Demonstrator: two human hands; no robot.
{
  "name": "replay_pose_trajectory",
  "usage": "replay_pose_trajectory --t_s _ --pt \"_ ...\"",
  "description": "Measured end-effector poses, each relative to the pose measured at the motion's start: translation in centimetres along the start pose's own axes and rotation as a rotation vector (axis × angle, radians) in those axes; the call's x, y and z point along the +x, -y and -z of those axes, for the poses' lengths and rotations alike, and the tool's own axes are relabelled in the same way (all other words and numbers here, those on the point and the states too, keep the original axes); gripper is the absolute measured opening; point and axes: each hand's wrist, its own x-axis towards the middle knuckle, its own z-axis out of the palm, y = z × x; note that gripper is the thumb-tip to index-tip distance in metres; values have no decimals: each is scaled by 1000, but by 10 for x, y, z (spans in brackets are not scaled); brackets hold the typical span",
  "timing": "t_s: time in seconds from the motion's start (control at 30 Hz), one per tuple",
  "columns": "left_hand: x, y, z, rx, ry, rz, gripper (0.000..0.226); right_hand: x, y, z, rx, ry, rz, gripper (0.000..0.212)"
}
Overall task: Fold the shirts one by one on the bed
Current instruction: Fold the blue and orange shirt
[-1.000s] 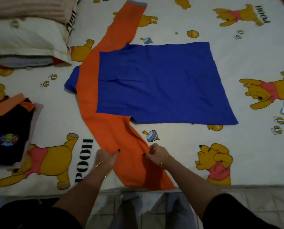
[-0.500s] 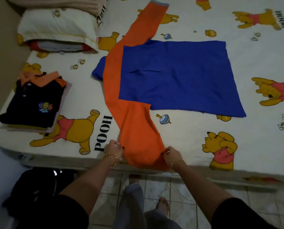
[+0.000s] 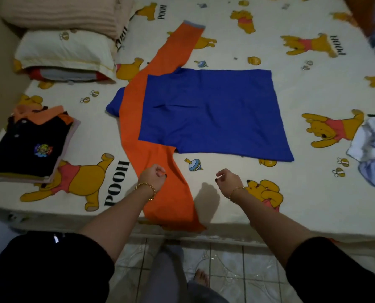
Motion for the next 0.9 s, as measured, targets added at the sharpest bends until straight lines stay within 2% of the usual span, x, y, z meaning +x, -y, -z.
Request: replay_pose_trajectory --t_s 0.23,0.4,0.53,0.63,0.7,0.9 --pt "91 -45 -16 210 47 -189 18 73 -12 47 -151 -51 1 28" --pt "138 -60 -43 684 139 -271 48 122 -33 63 -445 -76 32 36" --pt "148 -53 -64 971 37 -306 49 148 -52 66 -780 -99 59 36" --pt "162 -43 -74 1041 -81 -268 50 172 -66 71 -917 -101 148 33" --pt "173 -41 -79 1023 -95 -219 47 186 -75 79 -930 -86 171 34" --pt "191 -38 -77 1061 160 -223 40 199 -97 103 -886 71 266 42"
